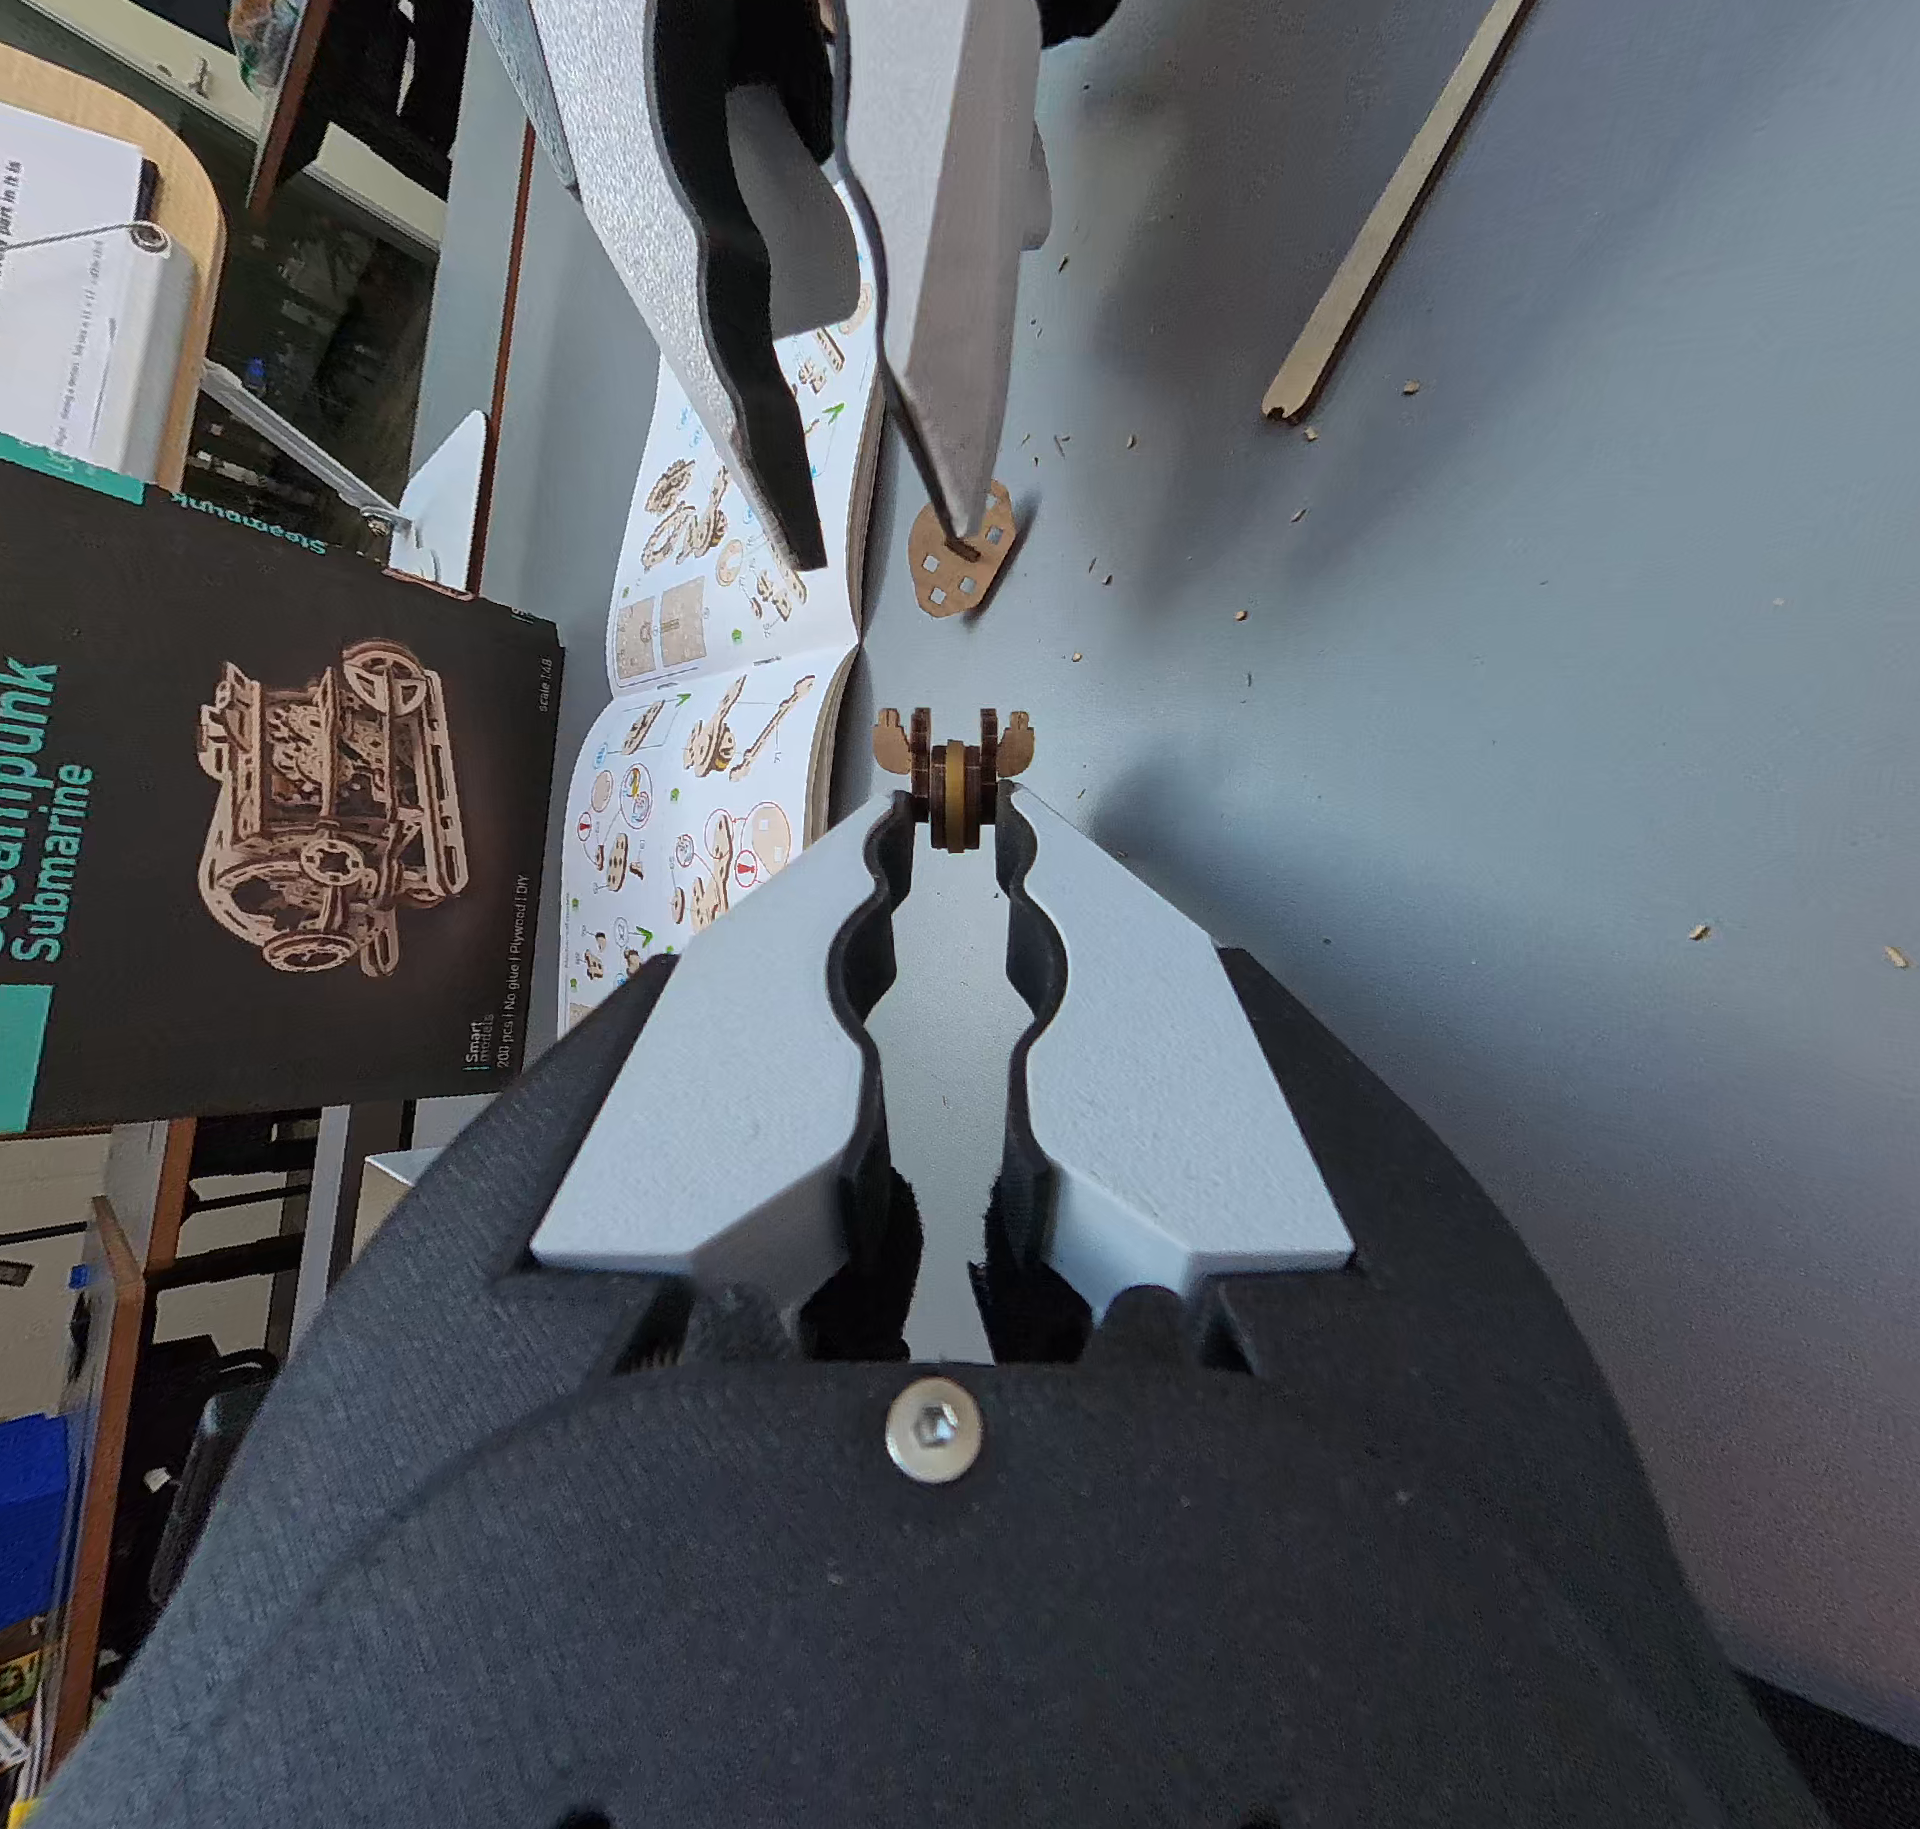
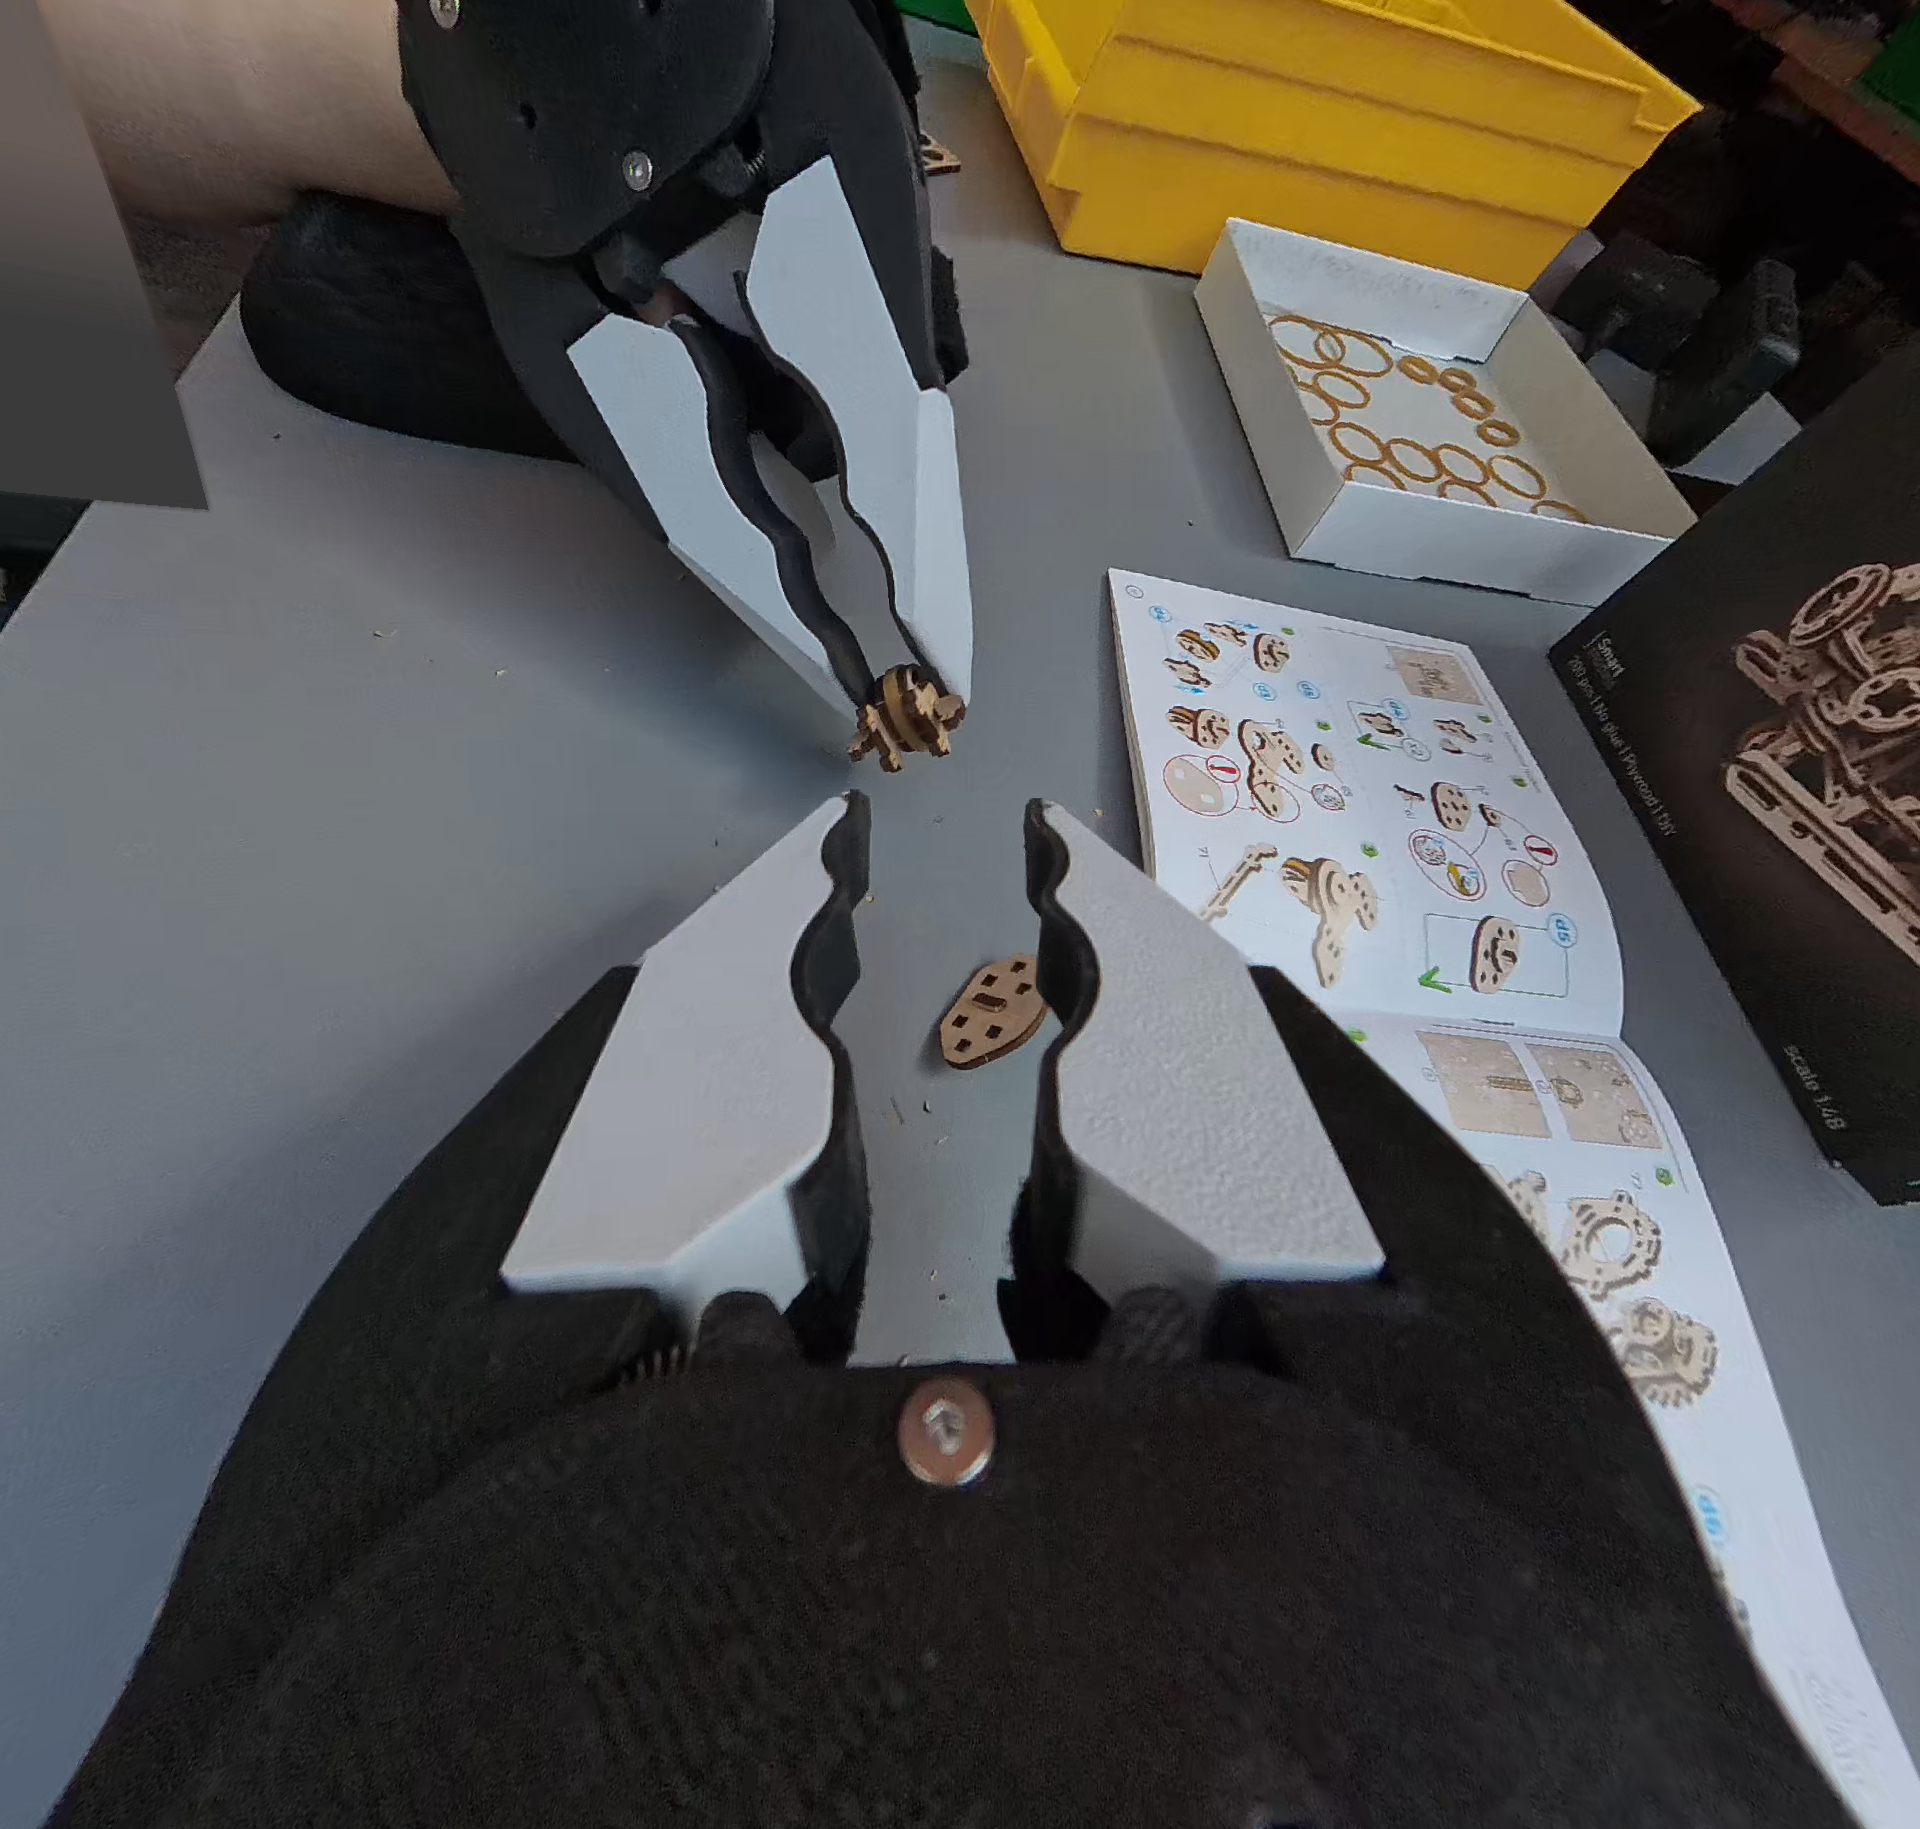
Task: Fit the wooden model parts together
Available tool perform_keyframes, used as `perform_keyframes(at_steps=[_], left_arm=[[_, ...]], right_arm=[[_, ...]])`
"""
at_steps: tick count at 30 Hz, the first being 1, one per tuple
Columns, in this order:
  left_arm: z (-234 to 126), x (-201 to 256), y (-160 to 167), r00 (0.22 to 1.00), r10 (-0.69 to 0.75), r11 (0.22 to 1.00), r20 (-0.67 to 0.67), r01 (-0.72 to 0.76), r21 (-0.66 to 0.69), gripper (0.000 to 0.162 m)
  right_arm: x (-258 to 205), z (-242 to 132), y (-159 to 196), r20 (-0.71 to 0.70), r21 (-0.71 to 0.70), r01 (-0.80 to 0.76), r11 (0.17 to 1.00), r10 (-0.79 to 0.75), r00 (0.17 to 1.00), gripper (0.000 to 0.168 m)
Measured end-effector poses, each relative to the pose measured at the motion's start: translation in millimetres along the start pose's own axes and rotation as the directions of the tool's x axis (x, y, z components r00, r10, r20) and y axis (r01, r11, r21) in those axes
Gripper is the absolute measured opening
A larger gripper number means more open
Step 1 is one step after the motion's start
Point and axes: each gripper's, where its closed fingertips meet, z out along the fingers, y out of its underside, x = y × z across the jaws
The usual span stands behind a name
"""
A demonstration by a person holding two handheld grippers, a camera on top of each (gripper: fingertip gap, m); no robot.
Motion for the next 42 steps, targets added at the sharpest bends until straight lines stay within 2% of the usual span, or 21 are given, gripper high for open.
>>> perform_keyframes(at_steps=[3,5,7,9,16,19,26,42], left_arm=[[2,4,2,1.0,0.006,1.0,-0.023,-0.007,-0.017,0.014],[4,8,4,0.999,0.032,0.999,-0.035,-0.033,-0.031,0.014],[6,12,7,0.997,0.066,0.996,-0.044,-0.069,-0.054,0.014],[8,14,8,0.994,0.103,0.992,-0.041,-0.106,-0.073,0.014],[10,13,8,0.98,0.2,0.975,0.002,-0.198,-0.103,0.014],[10,13,8,0.98,0.198,0.975,0.004,-0.196,-0.102,0.014],[10,12,9,0.981,0.195,0.976,0.005,-0.193,-0.098,0.014],[10,11,10,0.974,0.228,0.968,0.019,-0.224,-0.116,0.014]], right_arm=[[9,1,-11,0.041,0.066,-0.23,0.971,0.227,0.973,0.027],[15,4,-20,0.122,0.092,-0.432,0.897,0.42,0.899,0.023],[14,10,-24,0.221,0.034,-0.573,0.819,0.553,0.803,0.018],[14,15,-21,0.237,-0.043,-0.63,0.775,0.621,0.747,0.01],[1,30,6,0.187,-0.36,-0.586,0.726,0.671,0.718,0.009],[-5,38,13,0.181,-0.428,-0.569,0.703,0.683,0.707,0.008],[-7,40,15,0.212,-0.448,-0.612,0.652,0.742,0.636,0.003],[-6,43,15,0.207,-0.433,-0.602,0.67,0.725,0.657,0.002]])
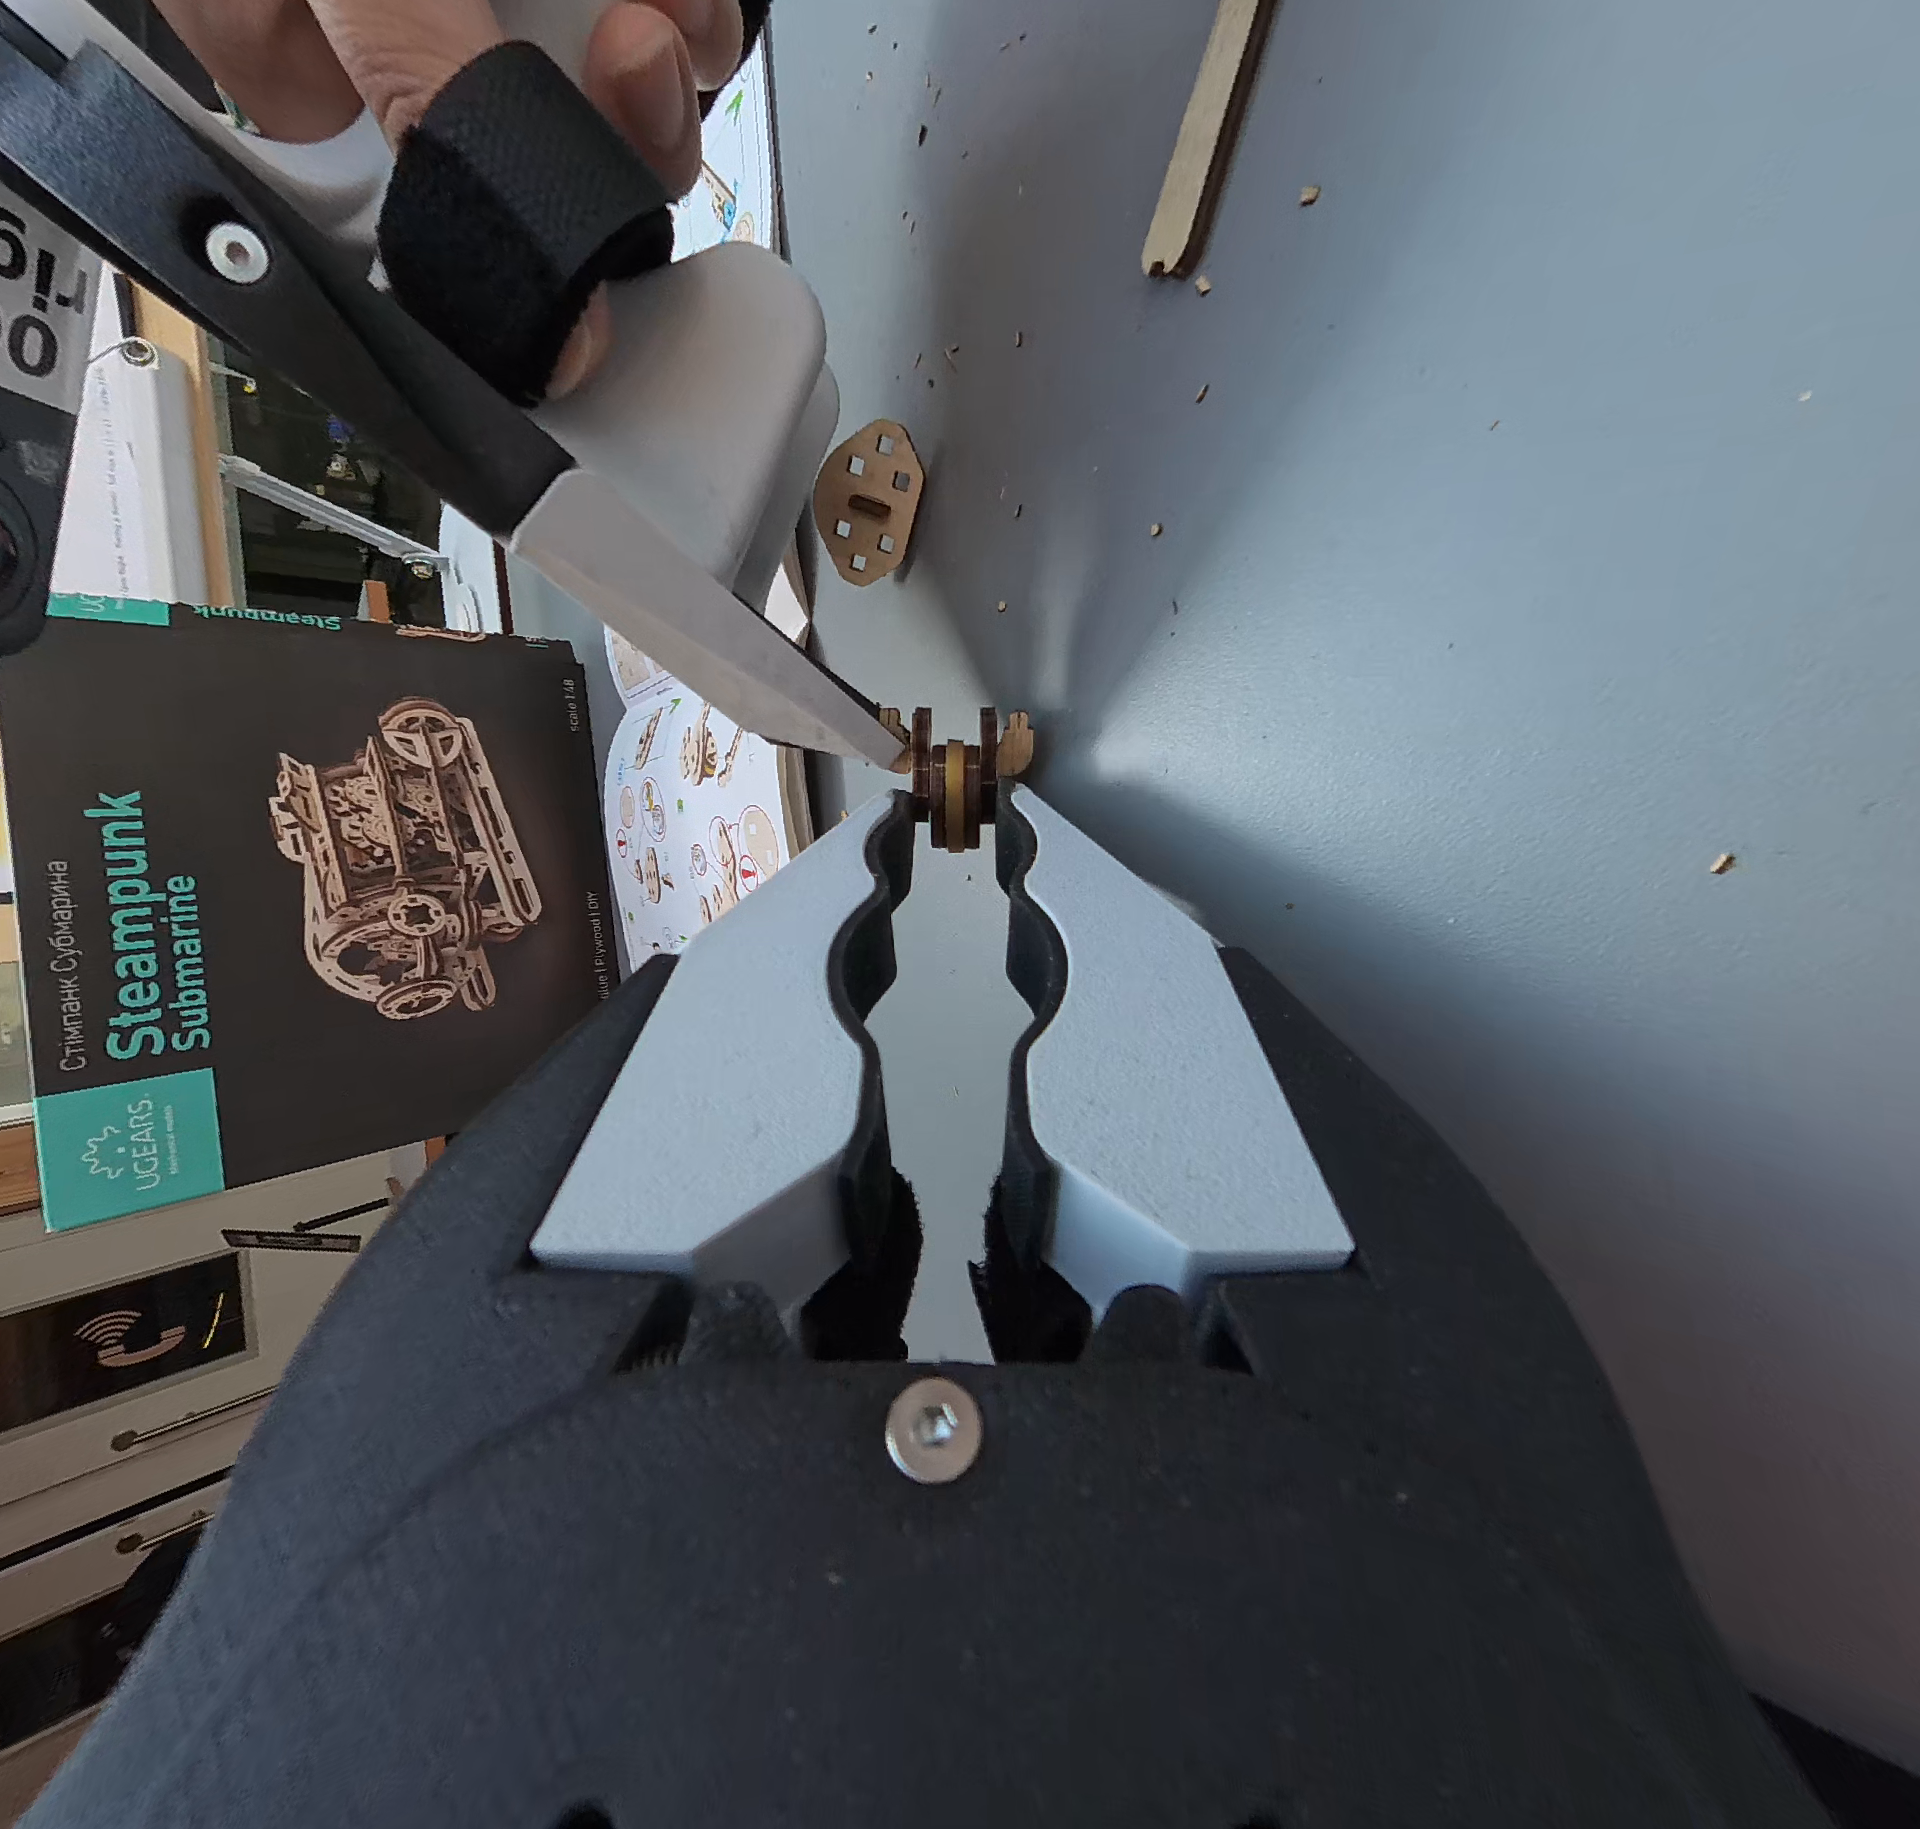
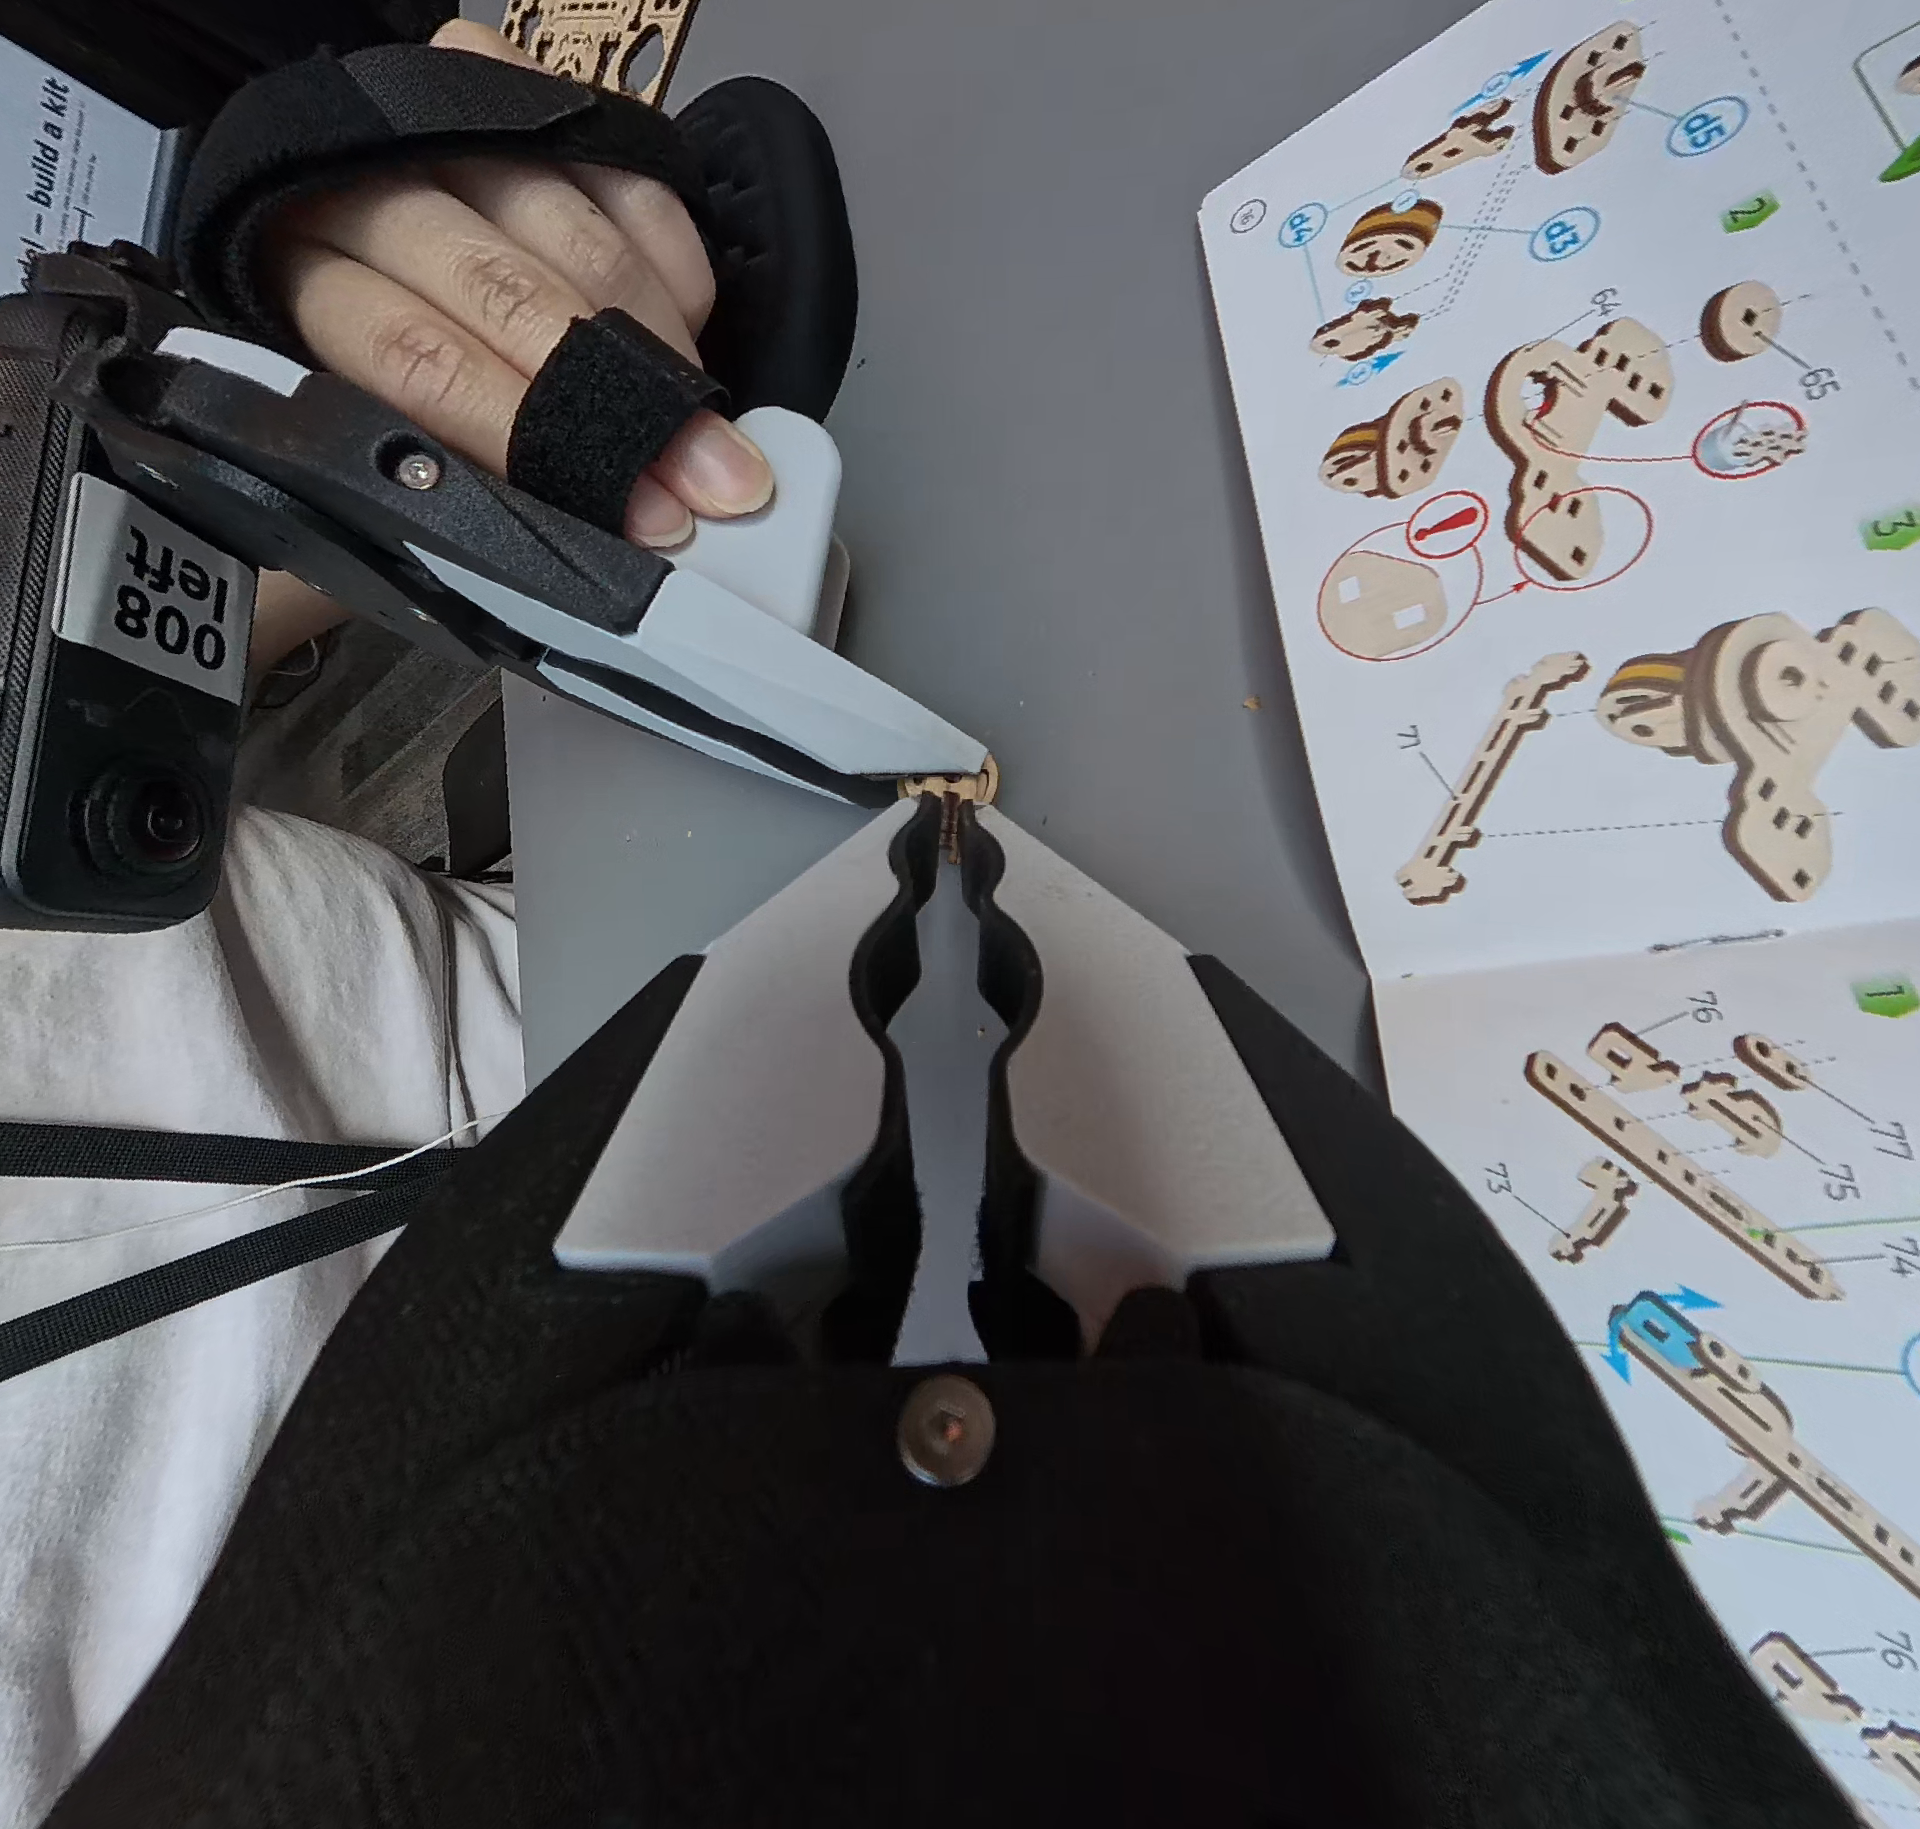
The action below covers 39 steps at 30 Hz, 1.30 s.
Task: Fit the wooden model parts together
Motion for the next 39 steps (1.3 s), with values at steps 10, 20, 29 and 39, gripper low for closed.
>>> perform_keyframes(at_steps=[10,20,29,39], left_arm=[[-0.4,0.1,0.3,1.0,0.02,1.0,0.009,-0.02,-0.006,0.014],[0.4,-0.3,0.7,1.0,0.004,1.0,0.002,-0.004,-0.01,0.014],[0.7,0.0,0.3,0.999,-0.035,0.999,-0.021,0.035,-0.002,0.014],[0.6,-0.1,0.6,0.999,-0.034,0.999,-0.024,0.034,-0.011,0.014]], right_arm=[[-0.6,-0.6,-0.1,-0.002,0.013,0.001,1.0,-0.001,1.0,0.002],[-1.2,-0.8,1.6,-0.102,-0.039,0.103,0.994,-0.106,0.989,0.001],[-1.2,-0.6,3.3,-0.187,-0.099,0.158,0.982,-0.175,0.967,0.002],[-0.7,-0.5,4.0,-0.26,-0.153,0.173,0.973,-0.208,0.943,0.002]])
